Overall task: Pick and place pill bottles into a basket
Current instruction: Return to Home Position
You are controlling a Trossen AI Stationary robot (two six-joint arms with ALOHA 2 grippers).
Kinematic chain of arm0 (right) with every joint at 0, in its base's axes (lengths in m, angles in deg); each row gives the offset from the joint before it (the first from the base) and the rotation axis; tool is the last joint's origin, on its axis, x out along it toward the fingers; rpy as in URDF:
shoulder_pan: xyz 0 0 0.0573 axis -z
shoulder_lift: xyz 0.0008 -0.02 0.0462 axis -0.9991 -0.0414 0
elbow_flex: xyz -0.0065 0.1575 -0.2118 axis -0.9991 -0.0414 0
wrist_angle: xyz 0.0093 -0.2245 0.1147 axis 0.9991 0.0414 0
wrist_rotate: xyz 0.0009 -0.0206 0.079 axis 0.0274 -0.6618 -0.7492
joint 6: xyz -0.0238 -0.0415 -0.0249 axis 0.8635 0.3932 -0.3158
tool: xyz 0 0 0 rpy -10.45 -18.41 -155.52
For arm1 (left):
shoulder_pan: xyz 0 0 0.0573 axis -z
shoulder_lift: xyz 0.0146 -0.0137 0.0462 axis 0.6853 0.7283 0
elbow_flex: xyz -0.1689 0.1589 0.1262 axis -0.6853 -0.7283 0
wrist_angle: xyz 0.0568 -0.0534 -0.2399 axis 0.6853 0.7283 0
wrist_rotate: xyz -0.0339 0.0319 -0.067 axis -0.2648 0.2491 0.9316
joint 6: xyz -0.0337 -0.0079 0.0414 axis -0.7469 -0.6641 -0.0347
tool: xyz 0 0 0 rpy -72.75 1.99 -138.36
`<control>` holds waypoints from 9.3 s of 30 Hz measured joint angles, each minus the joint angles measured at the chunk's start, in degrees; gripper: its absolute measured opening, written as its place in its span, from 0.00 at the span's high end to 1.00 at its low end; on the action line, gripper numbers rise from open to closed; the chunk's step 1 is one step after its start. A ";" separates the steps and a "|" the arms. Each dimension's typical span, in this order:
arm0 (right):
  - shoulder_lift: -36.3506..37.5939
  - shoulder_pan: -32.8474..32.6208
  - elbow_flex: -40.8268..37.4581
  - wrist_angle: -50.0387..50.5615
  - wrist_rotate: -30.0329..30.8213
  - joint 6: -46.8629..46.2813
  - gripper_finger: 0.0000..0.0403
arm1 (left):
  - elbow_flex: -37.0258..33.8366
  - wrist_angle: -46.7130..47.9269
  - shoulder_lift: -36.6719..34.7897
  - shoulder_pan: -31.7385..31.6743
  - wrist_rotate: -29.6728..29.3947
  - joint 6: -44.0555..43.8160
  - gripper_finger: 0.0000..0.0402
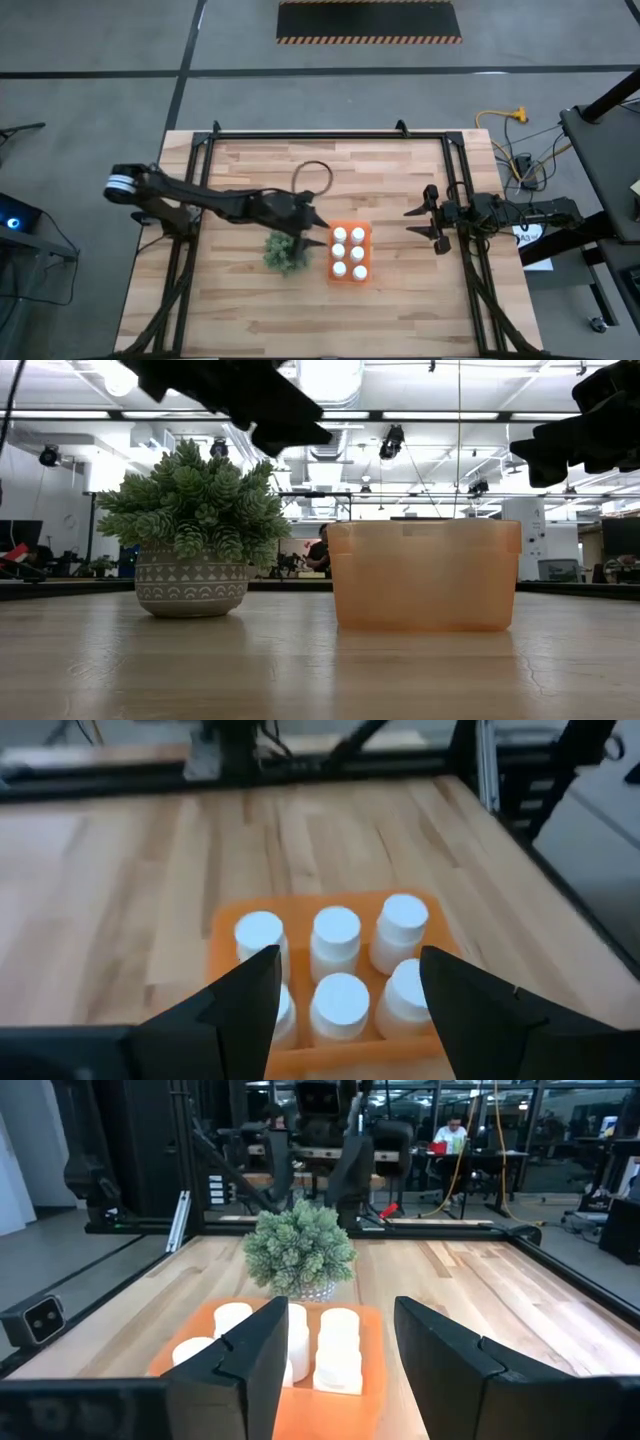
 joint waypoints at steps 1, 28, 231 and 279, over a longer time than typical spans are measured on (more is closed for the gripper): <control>-0.08 0.00 0.00 0.01 0.02 -0.10 0.57 | -1.53 -1.14 -1.60 -0.16 -0.02 0.02 0.45; -0.24 0.00 0.00 0.12 0.04 0.02 0.57 | -22.03 -13.27 -24.00 -2.80 -5.99 -0.20 0.45; -0.26 0.00 0.00 0.12 0.07 0.03 0.57 | -52.27 4.20 -71.40 -2.84 -7.69 3.26 0.45; -0.26 0.00 0.00 0.12 0.07 0.03 0.57 | -52.27 4.22 -71.36 -2.84 -7.72 3.28 0.45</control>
